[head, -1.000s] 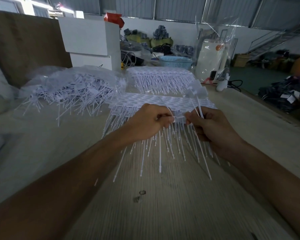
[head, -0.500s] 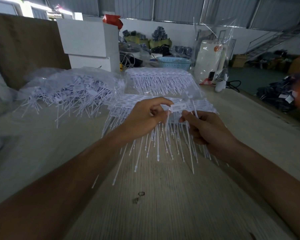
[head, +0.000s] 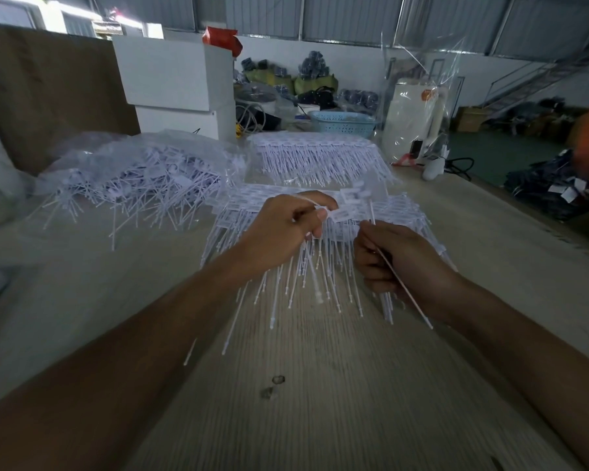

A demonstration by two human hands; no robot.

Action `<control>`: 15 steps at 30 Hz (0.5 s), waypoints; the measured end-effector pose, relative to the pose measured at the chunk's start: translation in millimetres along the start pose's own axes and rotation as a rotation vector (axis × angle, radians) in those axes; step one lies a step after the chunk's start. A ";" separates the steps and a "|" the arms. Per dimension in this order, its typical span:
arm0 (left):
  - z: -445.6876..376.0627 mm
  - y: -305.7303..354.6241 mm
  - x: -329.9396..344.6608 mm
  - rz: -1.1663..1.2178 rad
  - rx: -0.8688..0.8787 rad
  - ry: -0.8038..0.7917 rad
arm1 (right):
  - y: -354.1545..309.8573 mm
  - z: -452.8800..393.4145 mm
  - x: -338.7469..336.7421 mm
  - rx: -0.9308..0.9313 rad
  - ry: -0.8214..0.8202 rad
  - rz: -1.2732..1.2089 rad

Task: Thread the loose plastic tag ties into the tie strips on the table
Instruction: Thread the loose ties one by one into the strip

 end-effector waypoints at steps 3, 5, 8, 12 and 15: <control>-0.2 -1.2 0.6 0.016 0.000 0.013 | 1.3 -0.2 -1.3 0.001 0.012 -0.023; 0.7 0.5 0.4 -0.005 0.018 0.017 | 1.9 -0.2 -2.0 -0.011 0.035 -0.010; 1.5 1.7 0.3 0.035 -0.009 0.018 | 2.0 0.2 -2.9 -0.035 0.064 0.046; 0.6 2.4 -0.4 0.036 -0.016 0.040 | 0.1 -0.1 -6.5 -0.067 0.075 0.070; 1.3 4.3 2.0 0.007 0.000 0.043 | 0.4 -2.0 -7.6 -0.056 0.098 0.128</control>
Point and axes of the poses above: each hand's wrist, its own z-axis away from the middle knuckle, its own x-axis out of the palm, y = z × x, the point moved 3 cm from there along -z, towards the middle knuckle, and after that the axes turned 9 degrees about -y, right-handed, at the moved point
